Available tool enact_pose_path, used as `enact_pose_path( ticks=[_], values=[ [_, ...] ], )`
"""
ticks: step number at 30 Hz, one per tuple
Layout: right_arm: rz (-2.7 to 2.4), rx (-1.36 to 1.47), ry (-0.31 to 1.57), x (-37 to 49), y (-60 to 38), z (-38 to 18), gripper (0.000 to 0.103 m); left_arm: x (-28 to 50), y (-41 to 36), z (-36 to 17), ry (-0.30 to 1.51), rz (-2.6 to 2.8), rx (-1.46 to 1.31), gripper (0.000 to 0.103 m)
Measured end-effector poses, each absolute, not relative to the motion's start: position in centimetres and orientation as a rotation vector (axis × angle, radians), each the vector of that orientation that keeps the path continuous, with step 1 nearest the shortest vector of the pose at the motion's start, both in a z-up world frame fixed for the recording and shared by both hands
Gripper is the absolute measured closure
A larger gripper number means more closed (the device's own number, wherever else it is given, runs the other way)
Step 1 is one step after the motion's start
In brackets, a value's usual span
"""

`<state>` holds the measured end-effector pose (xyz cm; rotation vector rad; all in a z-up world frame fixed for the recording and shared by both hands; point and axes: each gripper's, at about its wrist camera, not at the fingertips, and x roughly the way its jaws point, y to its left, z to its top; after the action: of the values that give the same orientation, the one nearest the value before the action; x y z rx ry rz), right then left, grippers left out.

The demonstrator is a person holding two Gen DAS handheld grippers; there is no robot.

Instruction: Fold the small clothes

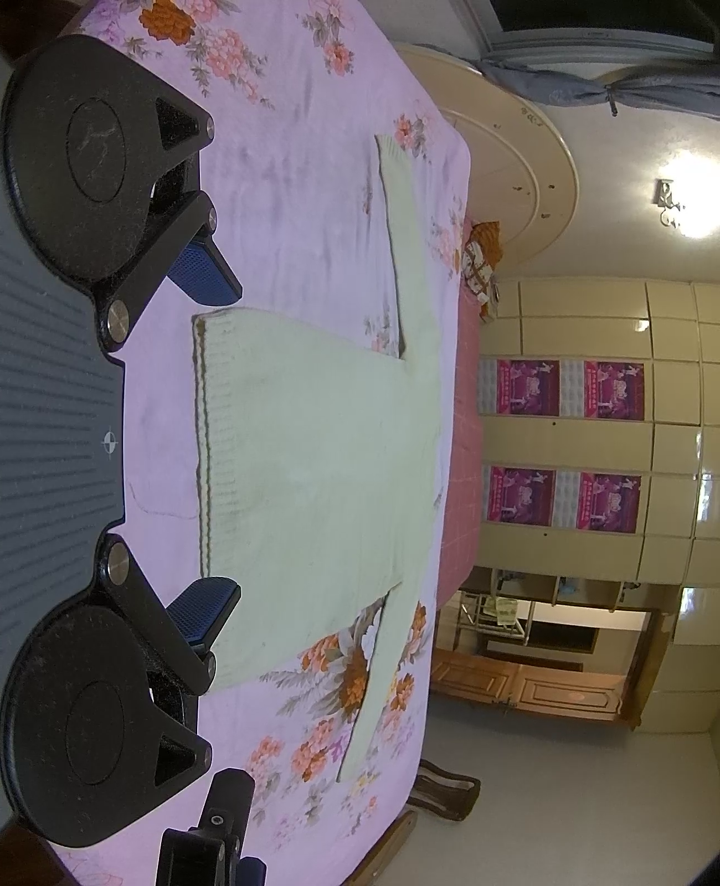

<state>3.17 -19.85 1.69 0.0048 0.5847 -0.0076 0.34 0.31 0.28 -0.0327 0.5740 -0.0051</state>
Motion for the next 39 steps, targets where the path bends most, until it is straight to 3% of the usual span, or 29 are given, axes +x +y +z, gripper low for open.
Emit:
enact_pose_path(
  ticks=[28, 39],
  values=[
    [-0.006, 0.008, 0.591, 3.3, -19.6, 1.5, 0.001, 0.9, 0.3, -0.1, 0.588, 0.002, -0.029, 0.0],
    [-0.065, 0.092, 0.553, 7.6, -23.1, 1.8, 0.001, 7.9, 1.0, 0.3, 0.598, -0.009, -0.013, 0.0]
  ],
)
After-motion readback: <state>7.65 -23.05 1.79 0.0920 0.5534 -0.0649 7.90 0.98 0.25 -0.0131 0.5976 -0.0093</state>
